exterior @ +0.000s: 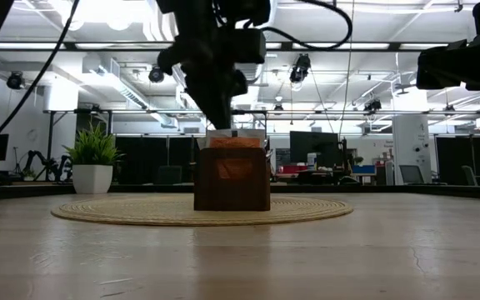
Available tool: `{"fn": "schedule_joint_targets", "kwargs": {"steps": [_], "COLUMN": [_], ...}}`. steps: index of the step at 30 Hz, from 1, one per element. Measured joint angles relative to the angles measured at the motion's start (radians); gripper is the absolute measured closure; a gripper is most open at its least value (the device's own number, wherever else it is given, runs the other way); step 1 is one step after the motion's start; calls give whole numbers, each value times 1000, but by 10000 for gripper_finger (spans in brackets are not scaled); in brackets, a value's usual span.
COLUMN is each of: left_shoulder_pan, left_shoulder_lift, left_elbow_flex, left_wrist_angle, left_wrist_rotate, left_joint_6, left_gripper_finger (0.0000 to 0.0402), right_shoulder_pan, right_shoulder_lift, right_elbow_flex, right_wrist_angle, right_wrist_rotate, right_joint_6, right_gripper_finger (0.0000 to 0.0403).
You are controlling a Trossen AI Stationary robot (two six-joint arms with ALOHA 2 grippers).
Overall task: Pick & Place Tea
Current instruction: Put the orange tea bag into the middle section of the wooden organizer
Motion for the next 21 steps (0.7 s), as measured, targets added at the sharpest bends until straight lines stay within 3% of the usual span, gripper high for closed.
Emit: {"fn": "schedule_joint_targets", "kwargs": {"steps": [12, 21], "left_shoulder_pan": [33, 36], "left_shoulder_lift": [2, 72], "left_elbow_flex": [-162, -184], "left_wrist_angle": [219, 227], "left_wrist_rotate": [-43, -58], "left_joint_6": [31, 41], "left_gripper_finger": [401, 401], "right_shoulder_pan": [0, 0], "right_shoulder_lift": [0, -1], "right_elbow_flex": [0, 0], "right_wrist_angle": [0, 0], "right_wrist_rotate": [0, 0], "right_joint_6": [0, 0], "right_gripper_finger": [394, 394]}}
